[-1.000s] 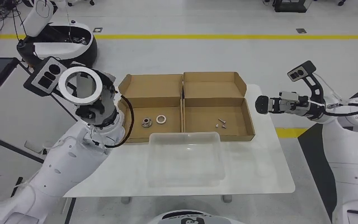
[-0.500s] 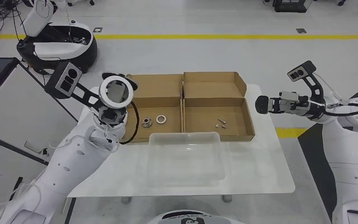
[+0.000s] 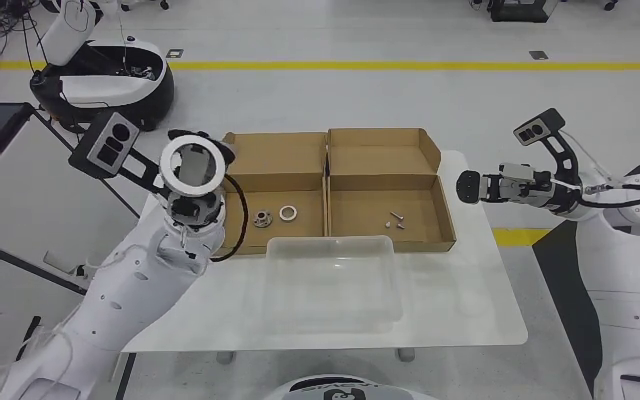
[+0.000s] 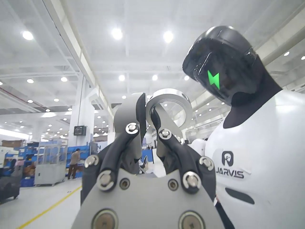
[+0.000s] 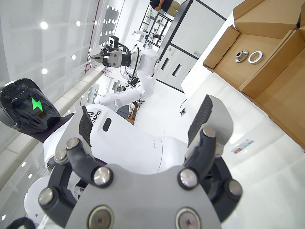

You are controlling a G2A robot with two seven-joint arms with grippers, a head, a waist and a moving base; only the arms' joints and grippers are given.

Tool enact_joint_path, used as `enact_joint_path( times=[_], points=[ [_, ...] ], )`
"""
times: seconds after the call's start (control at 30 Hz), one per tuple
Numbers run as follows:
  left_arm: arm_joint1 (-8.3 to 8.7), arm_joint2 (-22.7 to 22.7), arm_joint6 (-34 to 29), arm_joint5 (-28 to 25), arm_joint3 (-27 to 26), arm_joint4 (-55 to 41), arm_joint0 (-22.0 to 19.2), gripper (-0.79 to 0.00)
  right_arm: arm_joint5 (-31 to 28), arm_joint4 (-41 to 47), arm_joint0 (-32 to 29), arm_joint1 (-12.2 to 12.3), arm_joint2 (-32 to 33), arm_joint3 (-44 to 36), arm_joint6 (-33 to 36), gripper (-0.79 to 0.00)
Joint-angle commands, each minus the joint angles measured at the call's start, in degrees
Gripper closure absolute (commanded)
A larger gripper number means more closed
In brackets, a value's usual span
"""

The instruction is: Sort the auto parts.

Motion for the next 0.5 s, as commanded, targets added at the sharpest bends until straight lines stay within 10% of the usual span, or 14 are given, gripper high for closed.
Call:
enact_joint_path(
  times=[0.0,0.47],
  points=[
    [-0.13,0.29,0.73,0.00,-0.59,-0.27,-0.29,0.000,0.00,0.00,0.00,0.00,0.00,0.00,0.00,-0.785],
    [0.30,0.95,-3.38,0.00,3.46,2.64,-0.56,0.000,0.00,0.00,0.00,0.00,0.00,0.00,0.00,-0.785]
  ],
)
